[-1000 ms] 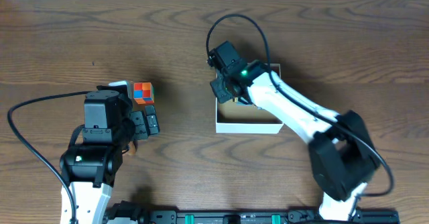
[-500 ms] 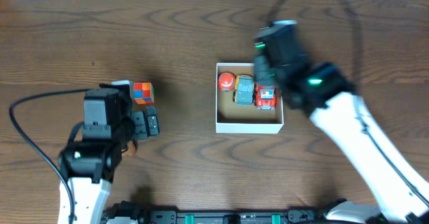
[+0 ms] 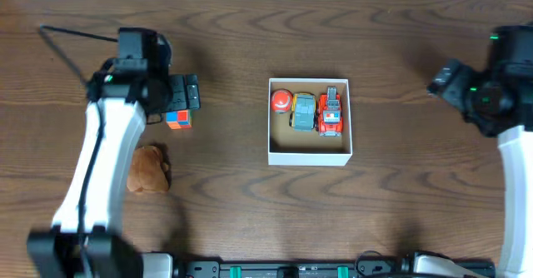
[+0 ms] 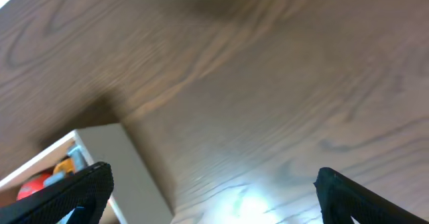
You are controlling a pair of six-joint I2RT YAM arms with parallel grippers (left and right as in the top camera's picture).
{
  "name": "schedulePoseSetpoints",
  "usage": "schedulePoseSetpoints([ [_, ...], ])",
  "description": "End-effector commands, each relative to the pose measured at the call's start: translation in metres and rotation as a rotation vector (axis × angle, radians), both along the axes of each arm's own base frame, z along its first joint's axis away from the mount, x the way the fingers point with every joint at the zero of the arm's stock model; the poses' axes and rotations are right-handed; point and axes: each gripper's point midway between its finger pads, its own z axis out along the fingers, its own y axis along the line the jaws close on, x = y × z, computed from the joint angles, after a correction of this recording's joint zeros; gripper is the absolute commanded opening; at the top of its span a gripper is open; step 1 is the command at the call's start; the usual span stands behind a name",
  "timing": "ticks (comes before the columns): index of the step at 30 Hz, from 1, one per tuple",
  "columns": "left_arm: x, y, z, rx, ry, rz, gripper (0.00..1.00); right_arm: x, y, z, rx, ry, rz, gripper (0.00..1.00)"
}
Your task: Pack container
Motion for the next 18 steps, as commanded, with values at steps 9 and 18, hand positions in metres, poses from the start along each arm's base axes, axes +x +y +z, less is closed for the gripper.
schedulePoseSetpoints([
  [9, 0.014, 0.017, -0.082, 0.093, 0.179, 0.008, 0.98, -0.004, -0.016, -0.017, 0.01, 0.067, 0.047, 0.99],
  [18, 0.016, 0.018, -0.101, 0.103, 0.213, 0.01, 0.98, -0.001, -0.016, -0.039, 0.033, 0.147, 0.052, 0.99],
])
